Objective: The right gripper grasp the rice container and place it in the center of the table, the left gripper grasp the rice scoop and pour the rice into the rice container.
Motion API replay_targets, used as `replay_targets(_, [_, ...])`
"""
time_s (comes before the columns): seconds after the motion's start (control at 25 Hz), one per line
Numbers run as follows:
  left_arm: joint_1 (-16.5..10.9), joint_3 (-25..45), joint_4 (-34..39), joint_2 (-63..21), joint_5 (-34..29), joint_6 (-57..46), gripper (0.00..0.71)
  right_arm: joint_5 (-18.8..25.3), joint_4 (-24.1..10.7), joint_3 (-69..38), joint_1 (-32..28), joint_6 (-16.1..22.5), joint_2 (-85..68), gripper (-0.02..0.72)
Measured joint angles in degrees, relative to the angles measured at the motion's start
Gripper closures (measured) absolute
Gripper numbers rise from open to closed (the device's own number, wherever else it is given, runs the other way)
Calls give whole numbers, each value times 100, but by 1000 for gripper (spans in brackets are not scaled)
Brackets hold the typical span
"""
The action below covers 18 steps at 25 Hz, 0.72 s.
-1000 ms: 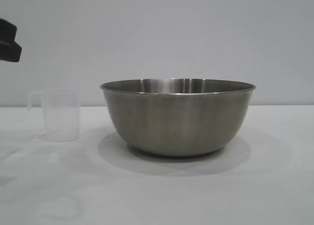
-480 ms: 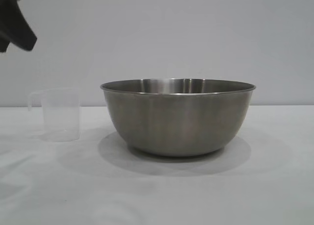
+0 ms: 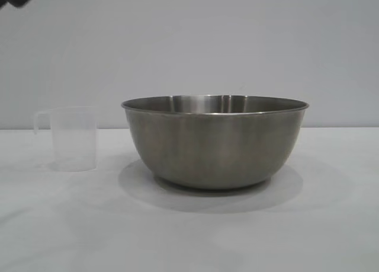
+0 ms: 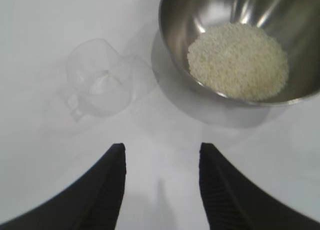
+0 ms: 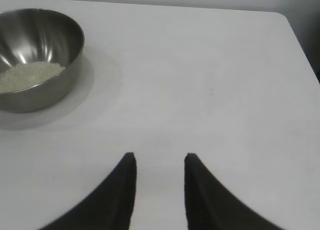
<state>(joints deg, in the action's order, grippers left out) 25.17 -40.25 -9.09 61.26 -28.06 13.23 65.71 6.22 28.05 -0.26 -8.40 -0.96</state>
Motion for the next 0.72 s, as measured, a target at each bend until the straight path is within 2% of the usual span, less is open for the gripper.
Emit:
replay_targets(0.08, [0, -182, 118, -230, -472, 0, 415, 0, 0, 0, 0, 0, 0, 473])
replay_targets(0.28, [0, -407, 130, -882, -1459, -96, 245, 0, 0, 0, 0, 0, 0, 473])
replay_targets(0.44, [0, -407, 139, -1372, -2071, -253, 245, 0, 0, 0, 0, 0, 0, 473])
replay_targets(0.48, [0, -407, 139, -1482, -2280, -262, 203, 0, 0, 0, 0, 0, 0, 473])
replay_targets(0.64, [0, -407, 139, -1896, -3189, -295, 219, 0, 0, 0, 0, 0, 0, 473])
replay_targets(0.72, [0, -325, 174, -2133, -3439, -377, 219, 0, 0, 0, 0, 0, 0, 473])
